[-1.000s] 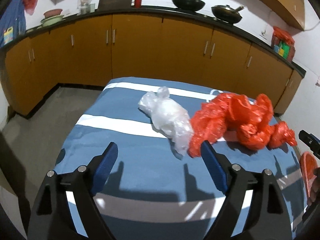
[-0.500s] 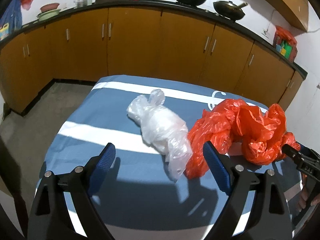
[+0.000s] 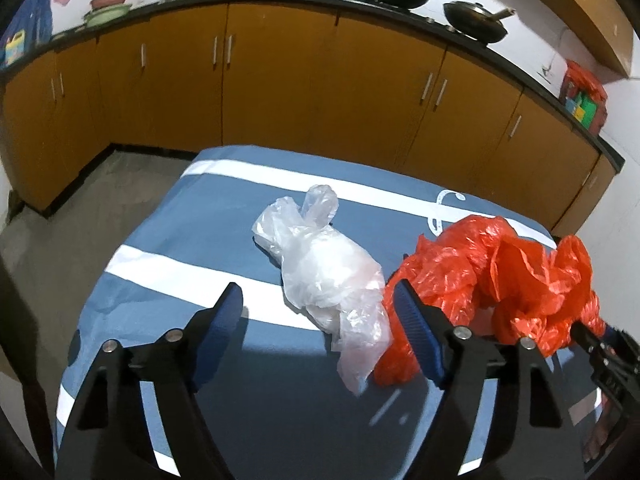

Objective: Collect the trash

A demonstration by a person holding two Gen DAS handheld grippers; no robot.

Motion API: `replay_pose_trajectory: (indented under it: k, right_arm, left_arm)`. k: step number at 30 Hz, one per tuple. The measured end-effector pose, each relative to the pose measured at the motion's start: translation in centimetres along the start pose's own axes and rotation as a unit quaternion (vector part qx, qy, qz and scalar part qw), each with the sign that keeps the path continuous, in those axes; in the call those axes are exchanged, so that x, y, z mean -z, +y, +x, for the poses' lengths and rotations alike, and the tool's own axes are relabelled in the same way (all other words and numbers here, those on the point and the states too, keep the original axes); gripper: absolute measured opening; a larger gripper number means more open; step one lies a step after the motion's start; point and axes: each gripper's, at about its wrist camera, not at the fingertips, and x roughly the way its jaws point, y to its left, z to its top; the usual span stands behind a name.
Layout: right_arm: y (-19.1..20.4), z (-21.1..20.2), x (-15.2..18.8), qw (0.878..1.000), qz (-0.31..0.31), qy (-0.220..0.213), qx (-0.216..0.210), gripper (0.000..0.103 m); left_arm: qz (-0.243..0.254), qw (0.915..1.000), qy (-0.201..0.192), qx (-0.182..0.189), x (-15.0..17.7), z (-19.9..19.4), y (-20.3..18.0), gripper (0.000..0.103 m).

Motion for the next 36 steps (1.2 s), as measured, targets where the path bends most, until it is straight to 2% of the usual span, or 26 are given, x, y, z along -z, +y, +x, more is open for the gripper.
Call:
replay_pose_trajectory:
  k: [2, 4, 9, 11, 12, 18, 23, 29, 34, 36]
  right_arm:
    - [0.1, -0.1, 0.1, 1.000, -0.001, -0.001, 0.002, 0.054]
    - [0.0, -0.1, 0.2, 1.000, 0.003, 0.000, 0.002, 0.055]
    - [-0.4, 0.0, 0.3, 1.000, 0.012, 0.005, -0.005, 0.057]
    - [-0.4, 0.0, 0.4, 1.000, 0.010, 0.005, -0.004, 0.055]
    - [-0.4, -0.1, 0.4, 1.000, 0.010, 0.005, -0.005, 0.054]
    - [-0.8, -0.7, 0.9, 1.000, 0.022, 0.009, -0.013, 0.042]
    - [-1.1, -1.4, 1.3, 0.999, 0.034, 0.015, -0.017, 0.032]
    - [-1.4, -3.0, 2.1, 0.998, 0.055, 0.015, -0.027, 0.032]
    - [-1.1, -5.4, 3.2, 0.998, 0.048, 0.009, -0.032, 0.032]
    - [-1.0, -5.5, 3.7, 0.999, 0.040, 0.013, -0.025, 0.035]
  left_arm:
    - [-0.001, 0.9999, 0.010, -0.002, 0.0, 0.4, -0.1, 0.072]
    - [0.005, 0.9998, 0.020, -0.008, 0.2, 0.8, -0.3, 0.064]
    - [0.007, 0.9993, 0.035, -0.006, 0.6, 1.4, -0.4, 0.052]
    - [0.007, 0.9992, 0.040, -0.002, 0.7, 1.6, -0.3, 0.039]
    - [0.009, 0.9989, 0.046, -0.001, 0.7, 1.8, -0.3, 0.028]
    - [0.014, 0.9987, 0.048, 0.005, 1.2, 1.3, 0.0, 0.013]
    - [0.026, 0.9991, 0.033, 0.005, 1.4, -0.1, 0.0, 0.012]
    - [0.026, 0.9994, 0.022, 0.009, 1.4, -1.7, 0.4, 0.012]
    - [0.038, 0.9990, 0.015, 0.016, 2.0, -2.9, 0.2, 0.012]
    - [0.044, 0.9988, 0.017, 0.014, 2.3, -2.9, 0.1, 0.012]
